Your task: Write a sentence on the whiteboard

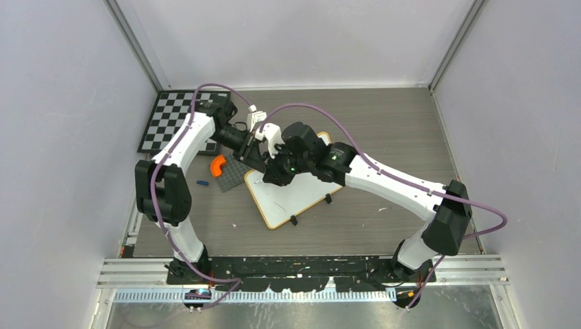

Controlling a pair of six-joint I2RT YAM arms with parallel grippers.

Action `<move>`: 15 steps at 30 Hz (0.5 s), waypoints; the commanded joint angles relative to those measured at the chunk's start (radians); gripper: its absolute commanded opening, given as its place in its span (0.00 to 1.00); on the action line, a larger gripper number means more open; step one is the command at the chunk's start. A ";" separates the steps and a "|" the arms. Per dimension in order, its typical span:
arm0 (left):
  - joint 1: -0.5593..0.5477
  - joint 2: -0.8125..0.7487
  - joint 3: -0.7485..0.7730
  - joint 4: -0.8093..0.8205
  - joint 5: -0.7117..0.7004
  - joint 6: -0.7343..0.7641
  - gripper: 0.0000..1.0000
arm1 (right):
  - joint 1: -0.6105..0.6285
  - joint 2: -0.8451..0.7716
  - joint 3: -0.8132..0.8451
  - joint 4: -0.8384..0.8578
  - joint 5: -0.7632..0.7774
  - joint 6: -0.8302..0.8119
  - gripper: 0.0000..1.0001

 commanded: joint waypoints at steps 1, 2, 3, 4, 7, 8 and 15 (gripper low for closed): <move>-0.004 0.017 0.047 -0.029 0.061 0.006 0.00 | 0.003 -0.024 0.032 0.022 0.034 -0.013 0.00; -0.003 0.018 0.048 -0.031 0.065 0.009 0.00 | 0.003 -0.024 0.031 0.024 0.045 -0.015 0.00; -0.002 0.020 0.050 -0.035 0.069 0.015 0.00 | 0.003 -0.025 0.031 0.024 0.051 -0.023 0.00; -0.001 0.024 0.050 -0.037 0.070 0.019 0.00 | 0.003 -0.026 0.030 0.021 0.055 -0.036 0.00; 0.004 0.040 0.056 -0.042 0.071 0.016 0.00 | 0.002 -0.053 0.017 0.015 0.046 -0.083 0.00; 0.004 0.045 0.059 -0.040 0.070 0.013 0.00 | -0.003 -0.063 0.009 0.013 0.027 -0.090 0.00; 0.011 0.090 0.084 -0.045 0.065 0.025 0.00 | -0.016 -0.104 -0.045 0.045 0.024 -0.088 0.00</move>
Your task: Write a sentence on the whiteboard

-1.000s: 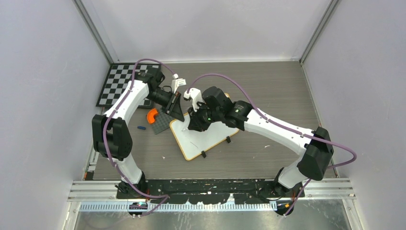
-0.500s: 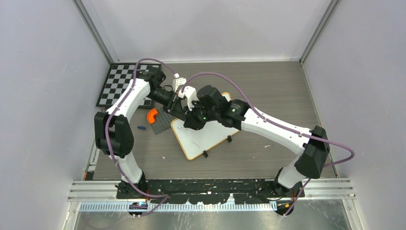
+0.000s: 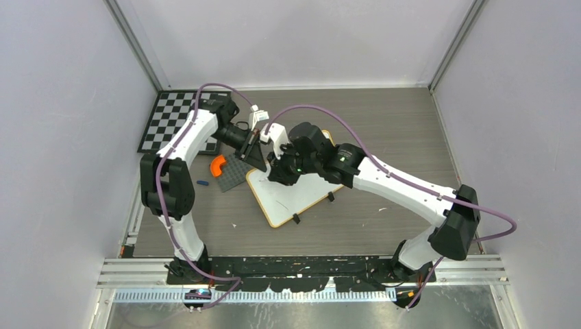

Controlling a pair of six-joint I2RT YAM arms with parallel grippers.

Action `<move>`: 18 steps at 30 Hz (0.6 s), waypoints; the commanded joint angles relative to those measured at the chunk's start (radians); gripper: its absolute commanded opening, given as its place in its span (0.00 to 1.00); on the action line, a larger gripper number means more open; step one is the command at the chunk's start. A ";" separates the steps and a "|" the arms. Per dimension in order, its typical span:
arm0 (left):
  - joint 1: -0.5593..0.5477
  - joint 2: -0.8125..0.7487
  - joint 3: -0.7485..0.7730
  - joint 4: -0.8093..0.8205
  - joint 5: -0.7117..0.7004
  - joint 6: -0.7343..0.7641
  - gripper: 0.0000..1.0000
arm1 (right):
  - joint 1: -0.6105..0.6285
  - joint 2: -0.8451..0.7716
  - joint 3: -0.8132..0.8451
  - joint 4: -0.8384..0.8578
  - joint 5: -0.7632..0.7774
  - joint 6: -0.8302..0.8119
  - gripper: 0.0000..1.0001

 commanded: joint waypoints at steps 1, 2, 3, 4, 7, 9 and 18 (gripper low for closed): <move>0.012 0.042 0.046 -0.017 0.037 0.013 0.00 | -0.009 -0.051 -0.015 0.060 0.015 -0.022 0.00; 0.016 0.055 0.056 -0.030 0.037 0.027 0.00 | -0.008 -0.048 -0.015 0.065 0.015 -0.022 0.00; 0.020 0.067 0.065 -0.045 0.041 0.039 0.00 | -0.008 -0.048 -0.016 0.072 0.015 -0.022 0.00; 0.025 0.075 0.071 -0.057 0.042 0.046 0.00 | -0.008 -0.050 -0.020 0.080 0.015 -0.025 0.00; 0.033 0.086 0.074 -0.059 0.038 0.050 0.00 | -0.028 -0.063 -0.061 0.131 0.014 -0.029 0.00; 0.035 0.089 0.073 -0.058 0.039 0.048 0.00 | -0.062 -0.072 -0.096 0.178 -0.014 -0.002 0.00; 0.033 0.025 0.013 -0.012 0.036 0.004 0.00 | -0.232 -0.221 -0.142 0.093 -0.135 0.106 0.00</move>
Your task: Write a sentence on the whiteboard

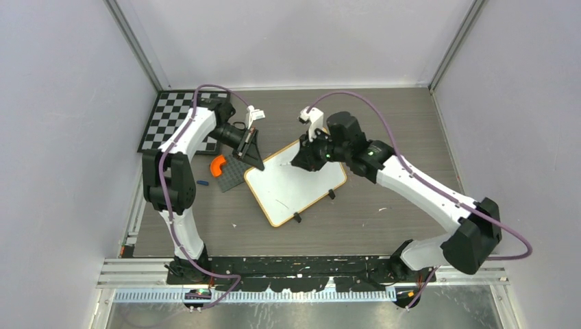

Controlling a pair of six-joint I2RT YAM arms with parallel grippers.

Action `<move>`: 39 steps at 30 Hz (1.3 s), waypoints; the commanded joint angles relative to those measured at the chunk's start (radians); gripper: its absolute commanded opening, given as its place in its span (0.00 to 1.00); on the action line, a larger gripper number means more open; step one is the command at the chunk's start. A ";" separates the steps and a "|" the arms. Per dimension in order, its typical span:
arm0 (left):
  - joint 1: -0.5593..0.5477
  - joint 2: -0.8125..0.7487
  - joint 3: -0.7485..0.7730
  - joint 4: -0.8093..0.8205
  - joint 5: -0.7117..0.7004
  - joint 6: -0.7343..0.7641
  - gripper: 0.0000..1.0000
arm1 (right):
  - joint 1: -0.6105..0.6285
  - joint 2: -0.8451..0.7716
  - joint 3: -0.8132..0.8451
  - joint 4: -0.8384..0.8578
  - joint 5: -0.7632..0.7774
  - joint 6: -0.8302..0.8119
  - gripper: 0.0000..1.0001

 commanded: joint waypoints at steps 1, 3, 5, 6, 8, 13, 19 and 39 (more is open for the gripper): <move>-0.006 -0.049 -0.031 0.045 0.002 -0.026 0.00 | -0.011 -0.101 0.091 -0.114 0.044 -0.044 0.00; -0.008 -0.059 -0.044 0.051 0.001 -0.029 0.00 | -0.017 -0.120 0.118 -0.194 0.053 -0.060 0.00; -0.012 -0.073 -0.062 0.072 -0.005 -0.043 0.00 | -0.028 -0.134 0.143 -0.257 0.044 -0.058 0.00; -0.016 -0.080 -0.066 0.083 -0.013 -0.051 0.00 | -0.062 -0.126 0.172 -0.288 0.004 -0.043 0.00; -0.020 -0.093 -0.077 0.099 -0.013 -0.066 0.00 | -0.136 -0.100 0.200 -0.332 -0.067 -0.012 0.00; -0.035 -0.094 -0.083 0.120 -0.043 -0.094 0.00 | -0.162 -0.118 0.250 -0.410 -0.042 -0.140 0.00; -0.041 -0.092 -0.092 0.173 -0.052 -0.139 0.00 | -0.060 -0.227 0.081 -0.147 0.098 -0.139 0.00; -0.068 -0.080 -0.083 0.190 -0.070 -0.181 0.00 | 0.237 -0.124 -0.250 0.517 0.205 -0.239 0.00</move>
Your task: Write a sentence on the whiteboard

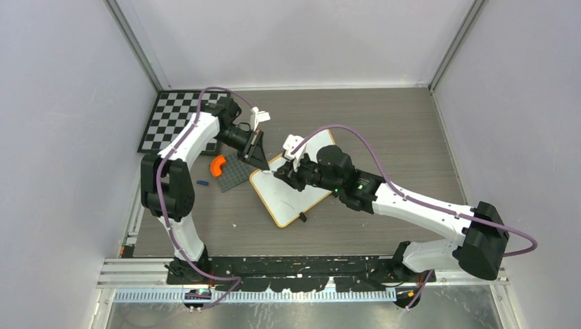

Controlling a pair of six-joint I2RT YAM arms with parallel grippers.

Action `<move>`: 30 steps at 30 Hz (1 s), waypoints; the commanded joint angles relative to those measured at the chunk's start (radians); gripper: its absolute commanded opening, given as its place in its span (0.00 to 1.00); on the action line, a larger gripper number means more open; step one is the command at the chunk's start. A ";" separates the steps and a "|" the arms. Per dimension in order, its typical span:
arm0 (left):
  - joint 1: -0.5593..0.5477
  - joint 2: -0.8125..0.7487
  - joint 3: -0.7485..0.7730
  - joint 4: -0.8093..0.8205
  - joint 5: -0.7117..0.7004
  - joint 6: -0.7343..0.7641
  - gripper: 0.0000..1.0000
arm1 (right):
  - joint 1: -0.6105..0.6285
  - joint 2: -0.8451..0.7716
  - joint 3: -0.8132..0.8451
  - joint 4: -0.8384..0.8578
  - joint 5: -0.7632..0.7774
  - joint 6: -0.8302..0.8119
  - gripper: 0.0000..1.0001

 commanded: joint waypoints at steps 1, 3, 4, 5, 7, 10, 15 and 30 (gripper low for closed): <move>-0.017 -0.010 -0.002 0.042 -0.042 -0.020 0.00 | 0.025 -0.009 -0.007 0.101 -0.035 -0.022 0.00; -0.017 -0.011 0.001 0.036 -0.044 -0.013 0.00 | 0.017 -0.006 0.085 -0.053 -0.020 -0.011 0.00; -0.017 -0.010 0.001 0.033 -0.047 -0.007 0.00 | -0.004 -0.003 0.144 -0.176 -0.024 -0.011 0.00; -0.017 -0.009 0.003 0.030 -0.048 -0.002 0.00 | -0.046 0.008 0.214 -0.293 -0.047 -0.003 0.00; -0.017 -0.001 0.008 0.022 -0.046 0.012 0.00 | -0.149 0.037 0.363 -0.565 -0.114 0.011 0.00; -0.019 0.007 0.014 0.019 -0.043 0.018 0.00 | -0.225 0.087 0.545 -0.868 -0.187 -0.013 0.00; -0.020 0.008 0.024 0.006 -0.047 0.031 0.00 | -0.291 0.104 0.667 -1.046 -0.277 -0.029 0.00; -0.036 -0.007 -0.005 0.009 -0.042 0.039 0.00 | -0.268 -0.003 0.324 -0.490 -0.405 0.155 0.00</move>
